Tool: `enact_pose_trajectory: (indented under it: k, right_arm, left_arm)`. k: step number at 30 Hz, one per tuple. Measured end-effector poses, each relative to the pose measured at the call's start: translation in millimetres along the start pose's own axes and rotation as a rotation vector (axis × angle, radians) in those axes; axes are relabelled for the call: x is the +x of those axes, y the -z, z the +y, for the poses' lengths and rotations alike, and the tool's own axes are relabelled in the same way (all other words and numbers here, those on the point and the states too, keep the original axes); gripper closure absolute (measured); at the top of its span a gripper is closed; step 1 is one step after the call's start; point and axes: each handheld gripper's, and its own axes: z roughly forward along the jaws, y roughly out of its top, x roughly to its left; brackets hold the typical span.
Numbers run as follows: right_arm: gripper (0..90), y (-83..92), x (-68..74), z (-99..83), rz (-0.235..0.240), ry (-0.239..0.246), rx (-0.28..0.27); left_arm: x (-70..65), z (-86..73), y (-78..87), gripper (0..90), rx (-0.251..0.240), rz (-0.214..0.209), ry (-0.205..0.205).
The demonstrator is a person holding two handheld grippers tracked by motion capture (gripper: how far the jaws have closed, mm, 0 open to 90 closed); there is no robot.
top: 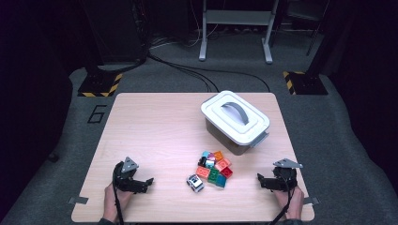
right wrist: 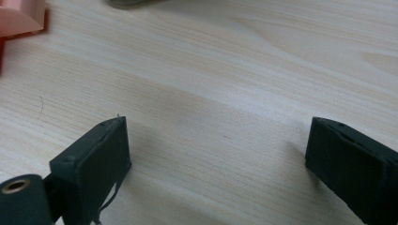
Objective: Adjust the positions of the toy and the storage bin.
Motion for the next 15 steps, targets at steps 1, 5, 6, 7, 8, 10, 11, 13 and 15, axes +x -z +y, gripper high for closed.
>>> enact_pose_trajectory:
  k: [1, 5, 6, 7, 8, 10, 11, 13, 15]
  right_arm:
    - [5.5, -0.2, -0.7, 0.4, 0.002, -0.001, -0.003]
    - [4.7, 1.7, -0.5, 3.5, 0.02, -0.024, 0.024]
    - [4.8, 2.6, -0.2, 4.5, 0.023, -0.023, 0.029]
    - [4.8, 2.6, -0.2, 4.5, 0.023, -0.023, 0.029]
    - [4.7, 4.6, 1.3, 7.3, 0.028, -0.021, 0.03]
    - [4.8, 8.5, 3.2, 11.4, 0.03, -0.018, 0.03]
    - [4.8, 8.5, 3.2, 11.4, 0.03, -0.018, 0.03]
    - [4.6, 12.7, 4.7, 16.7, 0.033, -0.018, 0.028]
    - [3.4, 20.5, 6.5, 25.8, 0.037, -0.013, 0.021]
  left_arm:
    - [0.1, 0.0, 0.0, 0.2, -0.001, 0.001, -0.001]
    - [0.3, 0.2, 0.3, 0.3, 0.003, -0.003, -0.002]
    - [0.3, 0.2, 0.3, 0.2, 0.003, -0.003, -0.002]
    - [0.0, 0.0, 0.0, 0.2, 0.0, 0.001, -0.001]
    - [-0.1, 0.0, 0.0, 0.3, -0.001, 0.001, 0.0]
    - [0.0, 0.0, 0.0, 0.3, -0.001, 0.001, -0.001]
    - [0.0, 0.0, 0.0, 0.3, -0.001, 0.001, -0.001]
    - [-0.1, 0.0, 0.0, 0.3, -0.001, 0.001, -0.001]
    - [-0.1, -0.1, 0.2, 0.5, 0.001, 0.001, -0.003]
